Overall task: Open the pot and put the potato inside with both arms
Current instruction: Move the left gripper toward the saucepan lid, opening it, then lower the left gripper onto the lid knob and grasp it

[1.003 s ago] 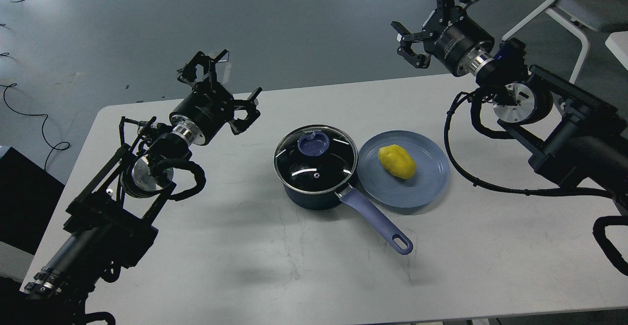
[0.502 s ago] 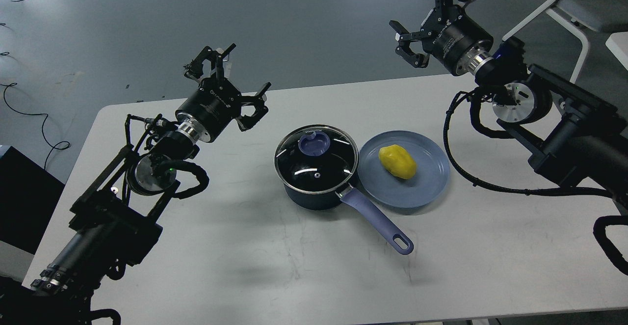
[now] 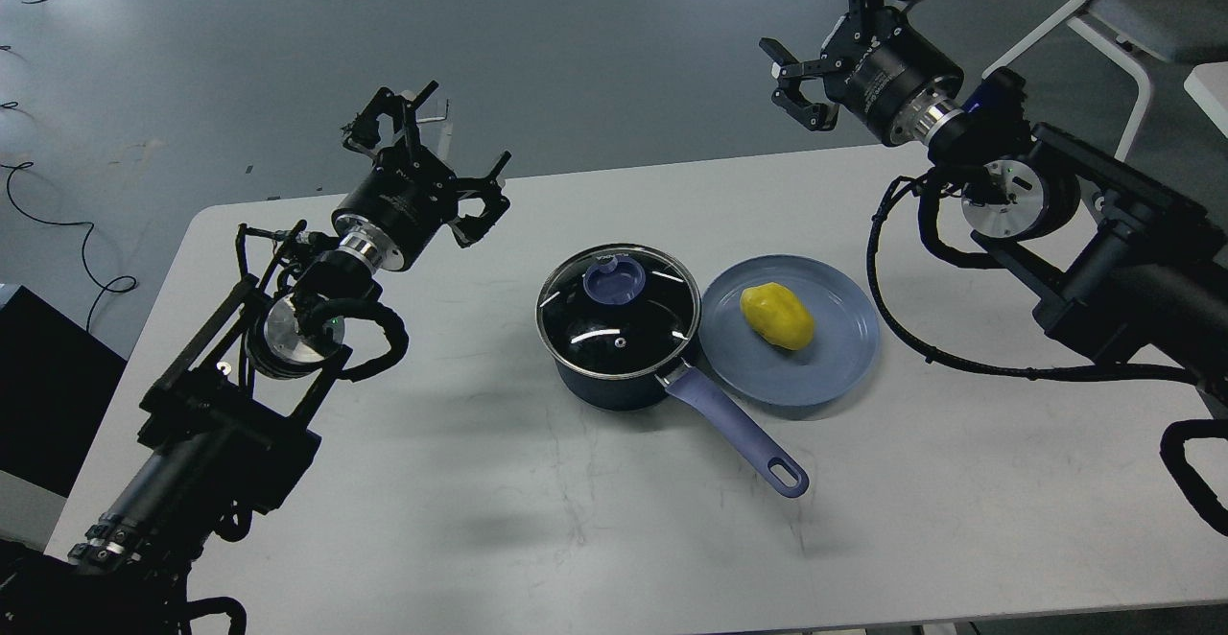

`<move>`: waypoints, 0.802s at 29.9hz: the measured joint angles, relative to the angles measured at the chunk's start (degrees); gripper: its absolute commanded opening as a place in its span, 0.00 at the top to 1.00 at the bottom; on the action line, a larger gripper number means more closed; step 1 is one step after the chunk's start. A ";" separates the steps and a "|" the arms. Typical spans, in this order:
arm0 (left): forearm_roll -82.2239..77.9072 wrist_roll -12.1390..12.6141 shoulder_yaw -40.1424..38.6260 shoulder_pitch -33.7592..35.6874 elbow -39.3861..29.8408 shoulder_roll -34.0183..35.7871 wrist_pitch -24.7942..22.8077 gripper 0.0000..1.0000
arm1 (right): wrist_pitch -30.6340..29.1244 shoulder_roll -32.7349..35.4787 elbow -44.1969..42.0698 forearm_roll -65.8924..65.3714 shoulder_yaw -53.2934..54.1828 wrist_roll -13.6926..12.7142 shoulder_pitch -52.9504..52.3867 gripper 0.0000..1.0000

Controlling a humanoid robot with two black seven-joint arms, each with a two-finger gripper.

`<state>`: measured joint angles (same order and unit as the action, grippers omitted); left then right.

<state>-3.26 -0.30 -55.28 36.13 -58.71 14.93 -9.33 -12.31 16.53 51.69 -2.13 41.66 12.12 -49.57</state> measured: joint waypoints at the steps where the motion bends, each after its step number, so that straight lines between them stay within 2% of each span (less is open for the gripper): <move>1: 0.00 -0.20 -0.04 0.00 0.00 0.05 0.01 0.02 | 0.00 -0.04 0.00 0.00 0.00 -0.03 0.00 0.00; 6: -0.16 -2.36 -1.05 0.00 0.00 0.20 0.09 0.02 | 0.04 0.03 -0.07 0.00 0.00 -0.15 0.07 0.00; 9: -3.20 -7.06 -1.53 0.83 0.04 0.23 0.95 0.02 | 0.14 0.18 -0.09 0.00 0.00 -0.17 0.10 0.00; 11: -6.82 -9.16 -1.55 1.62 0.04 0.23 2.97 0.02 | 0.19 0.19 -0.14 -0.01 0.00 -0.17 0.16 0.00; 18: -20.86 -10.83 -0.67 2.89 -0.79 0.71 6.92 0.02 | 0.35 0.06 -0.25 -0.07 0.00 -0.15 0.17 0.00; 24: -54.87 -11.46 -0.50 4.98 -3.96 3.07 14.26 0.02 | 0.37 1.27 -0.59 -0.07 0.29 0.09 0.62 0.00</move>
<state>-58.12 -11.76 -55.78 41.11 -62.67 18.00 4.93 -11.93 17.80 51.09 -2.20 41.95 12.21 -48.95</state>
